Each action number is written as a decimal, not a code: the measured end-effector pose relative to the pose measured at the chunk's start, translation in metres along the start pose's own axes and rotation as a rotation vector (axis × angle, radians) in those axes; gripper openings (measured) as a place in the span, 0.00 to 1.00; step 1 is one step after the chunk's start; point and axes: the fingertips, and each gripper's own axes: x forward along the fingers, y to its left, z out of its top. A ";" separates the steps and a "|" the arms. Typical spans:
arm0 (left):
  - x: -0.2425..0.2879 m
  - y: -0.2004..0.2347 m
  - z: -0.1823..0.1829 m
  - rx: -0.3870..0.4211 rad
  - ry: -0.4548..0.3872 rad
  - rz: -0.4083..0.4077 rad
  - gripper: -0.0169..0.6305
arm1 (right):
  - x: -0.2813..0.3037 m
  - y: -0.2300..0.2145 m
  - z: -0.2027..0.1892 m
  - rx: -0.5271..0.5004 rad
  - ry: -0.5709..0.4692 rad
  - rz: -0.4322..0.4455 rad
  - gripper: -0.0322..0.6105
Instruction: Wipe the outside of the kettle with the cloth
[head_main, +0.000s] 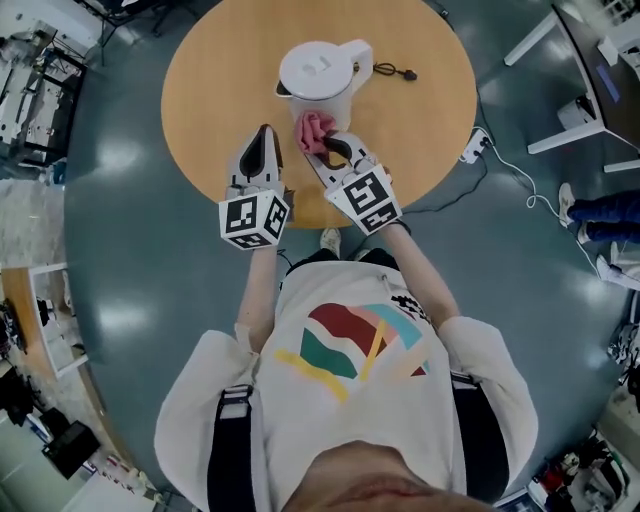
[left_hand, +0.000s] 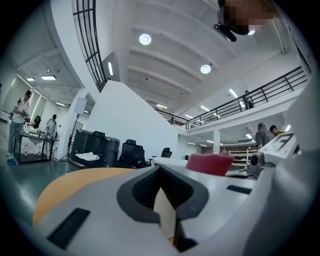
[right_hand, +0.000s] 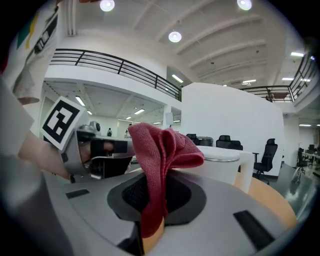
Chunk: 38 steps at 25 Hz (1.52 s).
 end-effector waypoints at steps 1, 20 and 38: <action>0.003 0.004 -0.003 -0.003 0.007 -0.006 0.09 | 0.010 0.000 -0.004 -0.007 0.011 0.001 0.12; 0.056 0.024 0.015 0.163 -0.056 0.075 0.09 | 0.057 -0.030 -0.023 0.057 0.029 0.106 0.12; 0.051 -0.002 -0.009 0.142 -0.017 0.209 0.09 | -0.001 -0.082 -0.043 0.066 0.006 0.138 0.12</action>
